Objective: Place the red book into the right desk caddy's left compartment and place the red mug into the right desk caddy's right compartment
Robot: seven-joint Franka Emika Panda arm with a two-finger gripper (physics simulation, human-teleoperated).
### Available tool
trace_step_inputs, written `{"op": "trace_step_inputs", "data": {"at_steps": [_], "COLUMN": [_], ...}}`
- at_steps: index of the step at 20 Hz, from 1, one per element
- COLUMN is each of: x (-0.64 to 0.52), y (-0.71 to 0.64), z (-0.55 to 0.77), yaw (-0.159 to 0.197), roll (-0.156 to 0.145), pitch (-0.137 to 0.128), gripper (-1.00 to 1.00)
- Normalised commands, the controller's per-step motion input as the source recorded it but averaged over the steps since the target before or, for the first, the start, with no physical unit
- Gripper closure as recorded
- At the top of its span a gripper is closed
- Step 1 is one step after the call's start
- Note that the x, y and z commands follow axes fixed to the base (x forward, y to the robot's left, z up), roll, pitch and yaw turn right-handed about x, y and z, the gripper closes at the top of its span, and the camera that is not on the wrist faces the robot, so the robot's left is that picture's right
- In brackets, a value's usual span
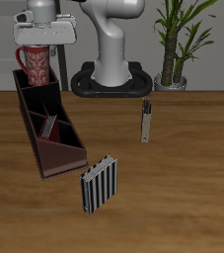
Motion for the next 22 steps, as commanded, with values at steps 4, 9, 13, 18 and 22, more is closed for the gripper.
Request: {"op": "trace_step_inputs", "data": {"at_steps": [4,9,13,18,22], "x": [-0.20,-0.13,-0.13,-0.22,-0.17], "y": [-0.04,0.01,-0.06,-0.11,-0.08], "z": [-0.11,0.13,-0.05,-0.04,0.00], "yaw": [0.012,-0.019,0.017,-0.014,0.002], "roll": [-0.015,-0.016,-0.014,-0.025,-0.020], "pitch": [-0.010,-0.029,-0.004,-0.006,-0.013], "gripper": [1.00,1.00,1.00,1.00,1.00]}}
